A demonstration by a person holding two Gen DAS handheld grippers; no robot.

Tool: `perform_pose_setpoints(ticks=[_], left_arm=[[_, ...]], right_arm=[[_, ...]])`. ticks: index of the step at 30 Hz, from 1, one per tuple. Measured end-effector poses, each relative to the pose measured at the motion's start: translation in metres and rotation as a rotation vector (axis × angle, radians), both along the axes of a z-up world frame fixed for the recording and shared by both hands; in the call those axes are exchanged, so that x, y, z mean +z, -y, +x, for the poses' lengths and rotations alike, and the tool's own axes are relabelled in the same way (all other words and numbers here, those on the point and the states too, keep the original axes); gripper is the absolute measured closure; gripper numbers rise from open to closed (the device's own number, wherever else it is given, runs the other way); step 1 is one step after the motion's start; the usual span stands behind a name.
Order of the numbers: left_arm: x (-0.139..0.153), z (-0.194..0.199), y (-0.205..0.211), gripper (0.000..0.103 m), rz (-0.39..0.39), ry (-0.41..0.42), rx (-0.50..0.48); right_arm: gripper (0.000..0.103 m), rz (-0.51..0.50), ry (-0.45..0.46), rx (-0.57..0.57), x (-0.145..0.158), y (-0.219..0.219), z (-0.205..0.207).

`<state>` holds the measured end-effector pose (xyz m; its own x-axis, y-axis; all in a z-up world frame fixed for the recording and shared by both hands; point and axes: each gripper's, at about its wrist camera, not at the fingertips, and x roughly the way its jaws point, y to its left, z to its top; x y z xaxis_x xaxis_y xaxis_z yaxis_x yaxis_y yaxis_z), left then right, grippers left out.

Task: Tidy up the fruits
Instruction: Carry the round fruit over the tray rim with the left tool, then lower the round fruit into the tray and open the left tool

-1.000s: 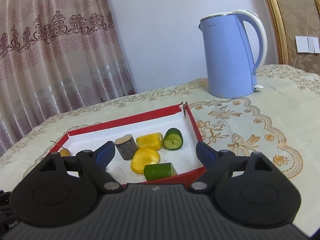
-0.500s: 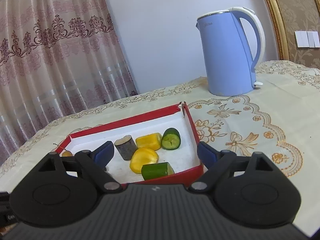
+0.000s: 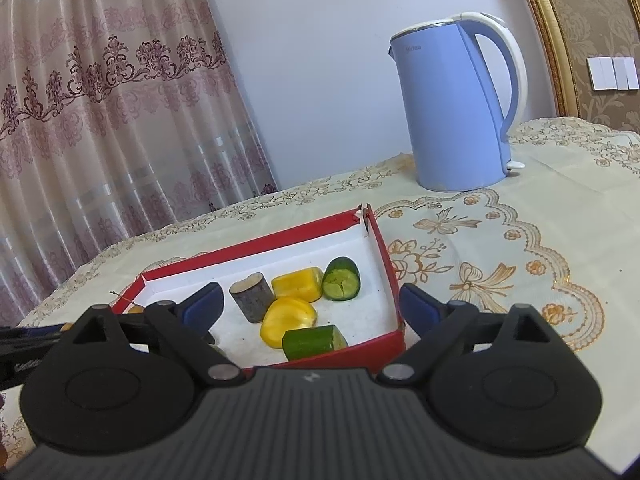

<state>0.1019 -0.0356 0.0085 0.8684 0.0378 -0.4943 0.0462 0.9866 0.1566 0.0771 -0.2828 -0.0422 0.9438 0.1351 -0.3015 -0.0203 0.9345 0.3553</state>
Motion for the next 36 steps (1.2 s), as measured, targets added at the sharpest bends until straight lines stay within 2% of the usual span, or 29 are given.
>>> perform_pose_setpoints(ticks=[19, 36], left_arm=[[-0.007, 0.062, 0.036, 0.075, 0.118, -0.011, 0.003], [-0.012, 0.091, 0.053, 0.075, 0.146, -0.021, 0.008]], right_arm=[[0.004, 0.015, -0.007, -0.013, -0.001, 0.004, 0.0], [0.003, 0.022, -0.016, -0.014, -0.002, 0.006, 0.0]])
